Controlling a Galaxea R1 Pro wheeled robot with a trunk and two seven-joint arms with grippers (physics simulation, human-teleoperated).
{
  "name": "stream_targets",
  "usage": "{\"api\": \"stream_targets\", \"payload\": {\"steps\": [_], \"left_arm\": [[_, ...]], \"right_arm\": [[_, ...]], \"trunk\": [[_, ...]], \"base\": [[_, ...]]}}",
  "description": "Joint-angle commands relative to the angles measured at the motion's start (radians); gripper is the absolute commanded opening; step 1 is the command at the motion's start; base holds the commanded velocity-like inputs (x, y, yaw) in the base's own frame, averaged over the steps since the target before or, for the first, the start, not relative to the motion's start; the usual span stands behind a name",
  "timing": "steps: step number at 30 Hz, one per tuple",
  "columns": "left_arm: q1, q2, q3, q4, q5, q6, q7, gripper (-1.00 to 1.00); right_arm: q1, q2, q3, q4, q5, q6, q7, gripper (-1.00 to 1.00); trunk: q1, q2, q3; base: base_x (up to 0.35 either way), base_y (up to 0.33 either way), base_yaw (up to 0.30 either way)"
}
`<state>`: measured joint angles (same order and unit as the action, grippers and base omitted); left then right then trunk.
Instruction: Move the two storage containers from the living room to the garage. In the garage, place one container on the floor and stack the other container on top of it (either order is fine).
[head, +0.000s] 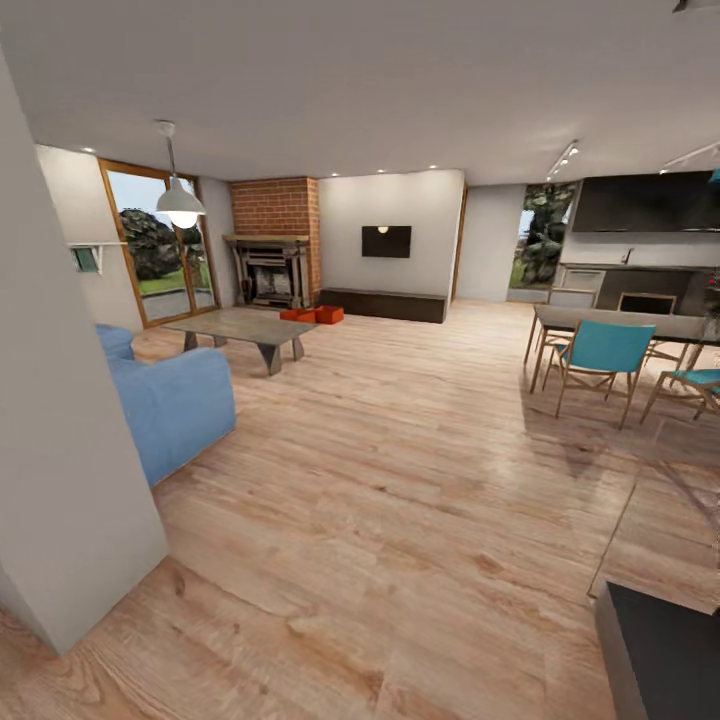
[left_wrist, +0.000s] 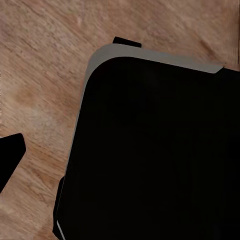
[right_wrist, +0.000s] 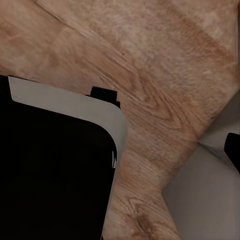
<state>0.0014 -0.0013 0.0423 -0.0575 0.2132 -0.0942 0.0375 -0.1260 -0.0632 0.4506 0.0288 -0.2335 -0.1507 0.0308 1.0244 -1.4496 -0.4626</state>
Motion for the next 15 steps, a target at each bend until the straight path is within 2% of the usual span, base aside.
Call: {"api": "stream_targets", "payload": {"steps": [1, 12, 15], "left_arm": [[0.000, 0.000, 0.004, -0.001, 0.002, -0.002, 0.001, 1.00], [0.000, 0.001, 0.004, -0.001, 0.002, -0.001, 0.001, 1.00], [0.000, 0.002, 0.004, -0.001, 0.002, -0.001, 0.001, 1.00]], "right_arm": [[-0.001, 0.000, 0.008, 0.003, -0.010, -0.006, 0.003, 1.00], [-0.001, 0.000, 0.008, 0.003, -0.010, -0.006, 0.004, 1.00], [-0.001, 0.000, 0.009, 0.003, -0.010, -0.006, 0.004, 1.00]], "trunk": [[0.001, 0.000, -0.001], [0.001, 0.000, -0.001], [0.001, 0.000, -0.001]], "base": [[0.333, 0.094, -0.251], [0.333, 0.095, -0.249], [0.333, 0.095, -0.109]]}}
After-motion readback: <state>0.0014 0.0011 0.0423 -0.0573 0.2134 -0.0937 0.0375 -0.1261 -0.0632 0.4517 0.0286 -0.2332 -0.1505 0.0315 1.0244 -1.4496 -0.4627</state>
